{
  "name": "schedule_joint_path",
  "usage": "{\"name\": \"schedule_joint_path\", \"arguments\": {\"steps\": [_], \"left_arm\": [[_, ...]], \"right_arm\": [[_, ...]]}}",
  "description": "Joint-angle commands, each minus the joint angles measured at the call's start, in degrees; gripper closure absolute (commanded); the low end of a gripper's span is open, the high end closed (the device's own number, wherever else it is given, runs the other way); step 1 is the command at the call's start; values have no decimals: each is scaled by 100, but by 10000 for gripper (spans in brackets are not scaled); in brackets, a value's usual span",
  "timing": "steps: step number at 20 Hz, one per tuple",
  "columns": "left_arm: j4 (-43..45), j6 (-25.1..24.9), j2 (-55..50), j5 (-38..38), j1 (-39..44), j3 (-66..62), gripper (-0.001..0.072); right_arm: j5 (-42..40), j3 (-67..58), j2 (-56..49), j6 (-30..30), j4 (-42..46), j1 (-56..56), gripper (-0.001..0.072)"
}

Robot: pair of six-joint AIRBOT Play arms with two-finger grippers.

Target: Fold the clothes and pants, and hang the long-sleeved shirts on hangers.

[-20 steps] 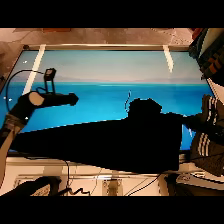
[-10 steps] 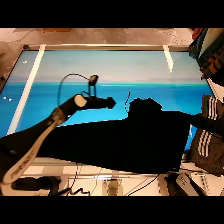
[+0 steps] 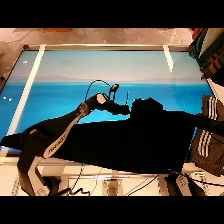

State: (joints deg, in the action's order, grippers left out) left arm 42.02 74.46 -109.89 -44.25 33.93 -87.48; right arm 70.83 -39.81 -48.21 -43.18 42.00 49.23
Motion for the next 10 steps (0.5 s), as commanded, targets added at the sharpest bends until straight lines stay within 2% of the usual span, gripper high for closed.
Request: {"name": "schedule_joint_path", "arguments": {"steps": [1,5,7,9,10], "left_arm": [[-39,11,-350,-299,107,-396,204],[-52,11,-568,-254,251,-568,213],[-55,11,-647,63,326,-636,220],[-55,9,-658,568,428,-643,295],[-52,4,-656,772,474,-647,403]], "right_arm": [[-11,-4,28,-31,13,0,696],[15,-4,28,-92,0,0,696],[15,-4,28,-120,0,0,696],[15,-4,28,-120,0,0,696],[15,-4,28,-120,0,0,696]]}}
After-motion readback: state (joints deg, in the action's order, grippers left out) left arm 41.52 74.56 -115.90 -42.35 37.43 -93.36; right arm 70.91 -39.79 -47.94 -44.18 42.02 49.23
